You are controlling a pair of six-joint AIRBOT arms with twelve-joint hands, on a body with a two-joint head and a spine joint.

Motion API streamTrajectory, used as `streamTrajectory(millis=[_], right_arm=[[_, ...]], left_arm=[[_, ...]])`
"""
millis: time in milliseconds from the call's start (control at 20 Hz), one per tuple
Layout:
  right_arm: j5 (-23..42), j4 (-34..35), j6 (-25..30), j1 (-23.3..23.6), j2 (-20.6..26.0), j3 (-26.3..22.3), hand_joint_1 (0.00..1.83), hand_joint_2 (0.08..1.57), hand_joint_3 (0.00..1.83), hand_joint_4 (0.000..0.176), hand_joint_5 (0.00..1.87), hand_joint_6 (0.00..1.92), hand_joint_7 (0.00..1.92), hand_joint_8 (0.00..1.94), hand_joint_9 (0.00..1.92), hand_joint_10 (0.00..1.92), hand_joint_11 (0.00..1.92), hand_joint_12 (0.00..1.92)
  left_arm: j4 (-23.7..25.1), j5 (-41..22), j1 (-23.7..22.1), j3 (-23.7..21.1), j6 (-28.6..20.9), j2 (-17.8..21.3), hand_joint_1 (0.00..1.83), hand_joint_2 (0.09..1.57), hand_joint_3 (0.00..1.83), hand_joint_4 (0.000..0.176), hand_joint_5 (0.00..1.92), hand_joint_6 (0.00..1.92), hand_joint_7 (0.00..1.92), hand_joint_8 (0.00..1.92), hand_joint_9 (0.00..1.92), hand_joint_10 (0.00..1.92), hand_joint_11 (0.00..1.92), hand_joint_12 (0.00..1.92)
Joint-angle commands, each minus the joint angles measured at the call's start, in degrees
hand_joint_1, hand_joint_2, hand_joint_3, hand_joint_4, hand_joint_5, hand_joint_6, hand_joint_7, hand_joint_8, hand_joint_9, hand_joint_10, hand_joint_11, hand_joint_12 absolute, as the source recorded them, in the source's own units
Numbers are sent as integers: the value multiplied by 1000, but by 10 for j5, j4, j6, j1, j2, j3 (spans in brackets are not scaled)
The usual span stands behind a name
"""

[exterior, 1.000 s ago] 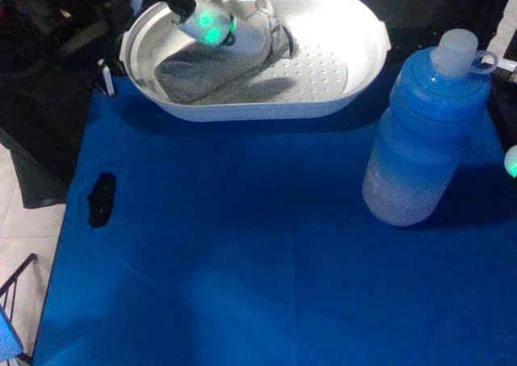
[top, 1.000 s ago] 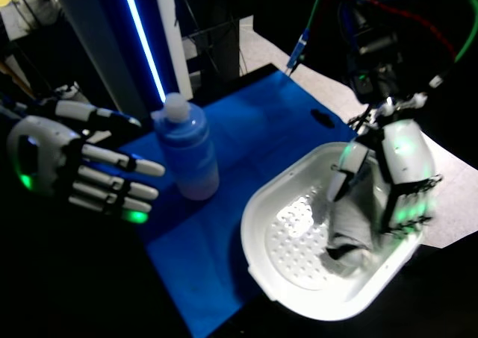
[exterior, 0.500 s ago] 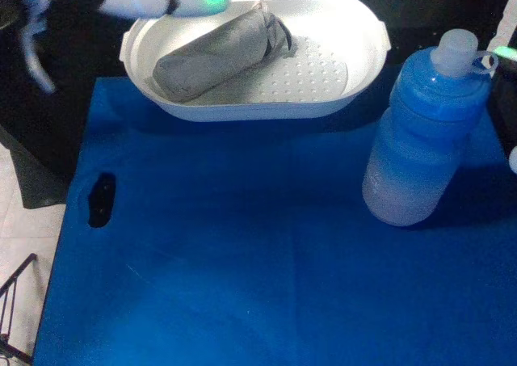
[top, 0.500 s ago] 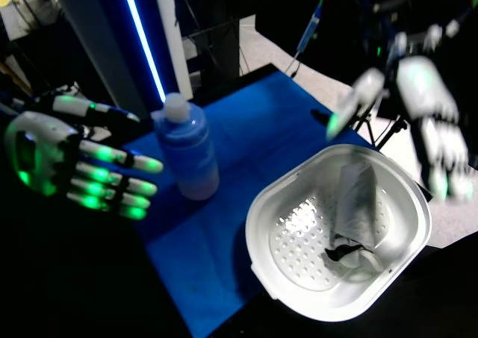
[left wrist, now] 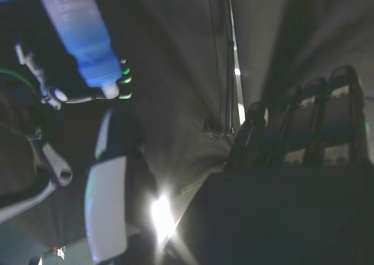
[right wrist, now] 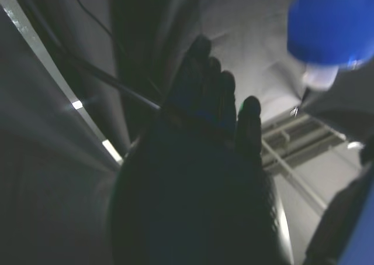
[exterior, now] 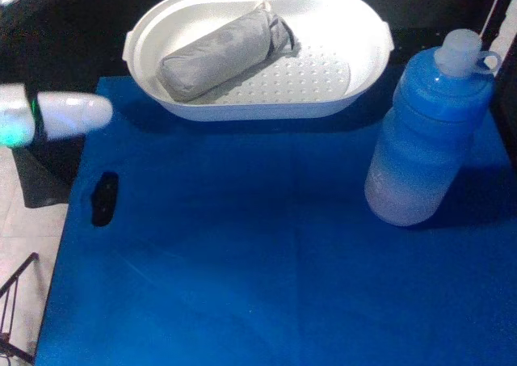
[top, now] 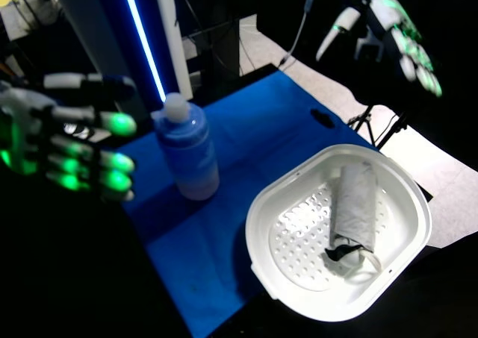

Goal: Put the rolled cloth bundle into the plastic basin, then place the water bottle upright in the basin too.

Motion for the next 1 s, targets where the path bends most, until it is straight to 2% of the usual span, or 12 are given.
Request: streamTrajectory(millis=[0,200,400,500,750,950], right_arm=[[71,3,5,13,-5,2,867,848,0,176,0,0,115,7,105,7,175,18],[69,1,5,44,-35,15,877,814,0,176,0,0,155,10,144,11,233,36],[49,1,5,74,-65,30,896,807,0,176,53,14,162,6,135,2,208,19],[42,2,6,76,-85,37,907,801,0,176,57,7,153,0,121,1,195,12],[-7,5,7,129,-128,62,900,814,4,176,58,0,175,2,159,7,243,26],[-22,7,11,146,-160,77,902,811,1,176,96,8,225,13,177,8,287,39]], left_arm=[[-27,-120,11,-5,0,0,571,841,0,176,0,0,0,0,0,0,0,0],[-73,-192,81,-42,0,-2,497,826,0,176,0,0,0,0,0,0,0,0],[-107,-253,126,-64,0,-12,558,837,0,176,0,0,0,0,0,0,0,0],[-112,-260,130,-67,0,-14,513,846,3,176,0,0,0,0,0,0,0,0],[-122,-261,139,-68,-4,-21,582,849,1,176,0,0,0,0,0,0,0,0],[-124,-258,141,-67,-6,-26,626,813,0,176,13,4,0,0,0,0,0,0]])
